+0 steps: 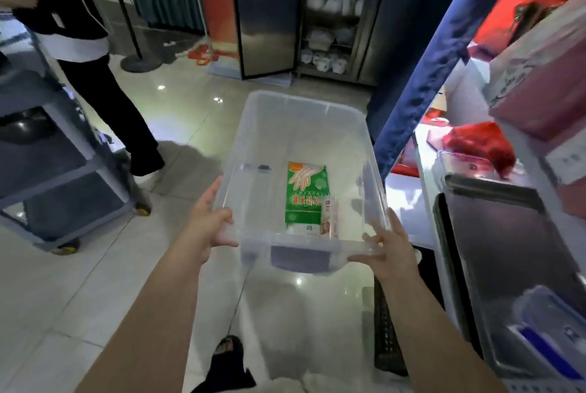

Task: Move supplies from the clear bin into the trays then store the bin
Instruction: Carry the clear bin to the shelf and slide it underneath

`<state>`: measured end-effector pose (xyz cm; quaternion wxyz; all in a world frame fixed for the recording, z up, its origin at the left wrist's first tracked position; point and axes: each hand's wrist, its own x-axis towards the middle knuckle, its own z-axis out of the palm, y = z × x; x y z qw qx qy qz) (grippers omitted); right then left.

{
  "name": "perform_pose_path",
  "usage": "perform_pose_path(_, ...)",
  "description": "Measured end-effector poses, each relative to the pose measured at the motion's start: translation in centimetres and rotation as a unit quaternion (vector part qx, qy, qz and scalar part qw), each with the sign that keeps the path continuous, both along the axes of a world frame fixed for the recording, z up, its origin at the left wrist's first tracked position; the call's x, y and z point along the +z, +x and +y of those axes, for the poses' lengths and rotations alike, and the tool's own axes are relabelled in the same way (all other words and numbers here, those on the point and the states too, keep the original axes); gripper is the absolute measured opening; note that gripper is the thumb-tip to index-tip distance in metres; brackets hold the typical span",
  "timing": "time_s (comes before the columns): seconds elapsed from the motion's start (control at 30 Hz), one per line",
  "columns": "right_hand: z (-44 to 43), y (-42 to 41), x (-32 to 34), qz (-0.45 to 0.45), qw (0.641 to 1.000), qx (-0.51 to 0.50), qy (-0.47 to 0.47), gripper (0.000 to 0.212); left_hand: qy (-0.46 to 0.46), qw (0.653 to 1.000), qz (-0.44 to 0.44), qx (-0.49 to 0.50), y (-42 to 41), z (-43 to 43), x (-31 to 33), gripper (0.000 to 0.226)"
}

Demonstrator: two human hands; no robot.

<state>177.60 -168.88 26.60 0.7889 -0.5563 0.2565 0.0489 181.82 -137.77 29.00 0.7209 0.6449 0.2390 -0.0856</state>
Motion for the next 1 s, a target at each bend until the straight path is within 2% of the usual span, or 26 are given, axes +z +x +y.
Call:
perform_pose_path(0.07, 1.1, 3.3, 0.2, -0.01, 0.999, -0.039, -0.005, 0.071, 0.001, 0.999, -0.005, -0.046, 5.7, 1.0, 0.0, 0.083)
perform_pose_path(0.13, 2.2, 6.1, 0.0, -0.041, 0.995, -0.069, -0.051, 0.061, -0.004, 0.996, -0.01, -0.088, 11.1, 1.7, 0.0, 0.083)
perform_pose_path(0.2, 3.1, 8.8, 0.0, -0.039, 0.99, -0.135, -0.004, 0.061, -0.003, 0.992, -0.012, -0.126, 16.0, 2.2, -0.4, 0.084)
perform_pose_path(0.3, 3.8, 12.4, -0.6, -0.021, 0.982, -0.189, 0.004, 0.069, -0.011, 0.985, -0.008, -0.171, 22.9, 2.1, -1.2, 0.087)
perform_pose_path(0.4, 3.4, 16.2, -1.6, 0.003, 0.956, -0.287, 0.064, 0.06, -0.015, 0.975, 0.004, -0.222, 29.3, 0.9, -2.2, 0.089)
perform_pose_path(0.57, 2.6, 22.7, -4.4, 0.007, 0.936, -0.342, 0.082, 0.058, 0.016, 0.96, 0.011, -0.279, 38.9, -2.8, -3.5, 0.087)
perform_pose_path(0.67, 2.3, 26.0, -5.3, -0.007, 0.922, -0.37, 0.114, 0.051, 0.03, 0.951, 0.021, -0.307, 43.4, -4.6, -4.2, 0.087)
perform_pose_path(0.77, 2.6, 28.6, -5.5, -0.03, 0.905, -0.406, 0.125, 0.057, 0.043, 0.939, 0.029, -0.34, 47.7, -6.2, -5.0, 0.087)
perform_pose_path(0.83, 3.2, 30.2, -5.6, -0.039, 0.893, -0.431, 0.122, 0.057, 0.058, 0.928, 0.038, -0.367, 50.6, -7.2, -5.8, 0.083)
perform_pose_path(0.9, 4.2, 31.8, -6.0, -0.044, 0.88, -0.457, 0.12, 0.046, 0.068, 0.912, 0.044, -0.402, 53.6, -8.3, -6.8, 0.081)
perform_pose_path(1.0, 5.9, 34.4, -7.6, -0.055, 0.843, -0.517, 0.135, 0.047, 0.078, 0.886, 0.06, -0.454, 58.1, -9.9, -8.3, 0.081)
